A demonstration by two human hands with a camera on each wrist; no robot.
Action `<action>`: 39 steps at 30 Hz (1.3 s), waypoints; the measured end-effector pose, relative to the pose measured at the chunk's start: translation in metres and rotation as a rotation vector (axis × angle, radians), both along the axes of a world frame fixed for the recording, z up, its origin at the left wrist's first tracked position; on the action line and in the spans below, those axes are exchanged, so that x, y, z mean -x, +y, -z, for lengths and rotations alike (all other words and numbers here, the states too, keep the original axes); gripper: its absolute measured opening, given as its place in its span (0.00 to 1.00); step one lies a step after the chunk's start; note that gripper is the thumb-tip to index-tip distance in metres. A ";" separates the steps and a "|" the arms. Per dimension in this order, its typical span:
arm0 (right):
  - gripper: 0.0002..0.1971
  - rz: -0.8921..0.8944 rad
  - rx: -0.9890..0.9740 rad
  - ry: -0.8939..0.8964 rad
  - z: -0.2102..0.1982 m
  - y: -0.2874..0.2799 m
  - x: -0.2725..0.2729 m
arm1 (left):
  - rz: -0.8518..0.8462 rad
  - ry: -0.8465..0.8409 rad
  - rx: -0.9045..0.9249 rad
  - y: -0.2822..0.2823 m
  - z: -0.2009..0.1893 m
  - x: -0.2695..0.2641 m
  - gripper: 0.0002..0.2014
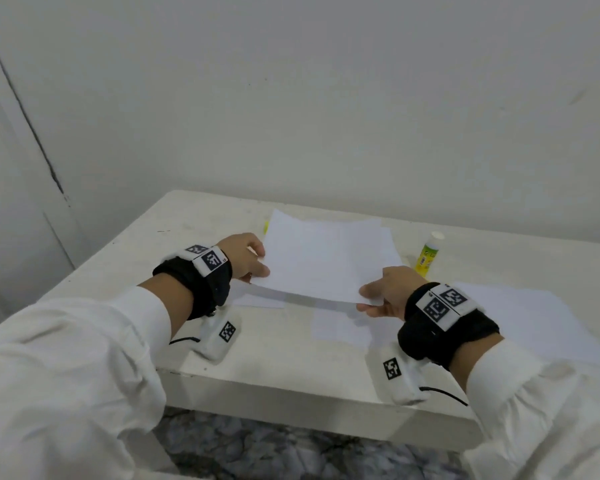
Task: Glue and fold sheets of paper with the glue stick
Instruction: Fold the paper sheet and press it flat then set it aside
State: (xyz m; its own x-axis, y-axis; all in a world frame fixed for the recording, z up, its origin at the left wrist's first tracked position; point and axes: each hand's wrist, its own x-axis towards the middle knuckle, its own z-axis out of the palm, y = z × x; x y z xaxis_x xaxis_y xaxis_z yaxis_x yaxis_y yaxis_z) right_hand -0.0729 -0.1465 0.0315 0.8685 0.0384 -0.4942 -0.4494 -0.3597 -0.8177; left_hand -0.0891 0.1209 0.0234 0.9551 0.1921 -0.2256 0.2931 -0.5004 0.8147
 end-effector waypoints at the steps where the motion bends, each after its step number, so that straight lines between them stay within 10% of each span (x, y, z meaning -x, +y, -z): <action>1: 0.27 0.010 0.029 0.003 0.003 -0.015 0.002 | 0.056 0.022 -0.020 -0.013 0.001 -0.002 0.13; 8: 0.17 -0.020 0.260 -0.005 0.014 -0.089 0.014 | 0.285 0.128 -0.164 -0.080 0.010 -0.002 0.10; 15: 0.32 -0.008 0.267 0.051 0.019 -0.099 0.014 | 0.381 0.188 -0.269 -0.097 0.019 -0.007 0.11; 21: 0.11 -0.015 0.322 0.099 0.025 -0.099 0.011 | 0.469 0.232 -0.357 -0.096 0.026 -0.013 0.09; 39: 0.09 -0.083 0.390 0.107 0.028 -0.100 0.008 | 0.497 0.224 -0.315 -0.093 0.025 -0.007 0.10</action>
State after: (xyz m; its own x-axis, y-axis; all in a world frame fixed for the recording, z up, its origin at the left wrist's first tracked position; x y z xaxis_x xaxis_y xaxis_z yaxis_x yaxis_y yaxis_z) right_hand -0.0806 -0.2462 0.0031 0.8131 -0.1020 -0.5731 -0.4813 -0.6716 -0.5633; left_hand -0.0824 0.0274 -0.0018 0.8835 -0.1724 -0.4356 0.1107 -0.8266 0.5517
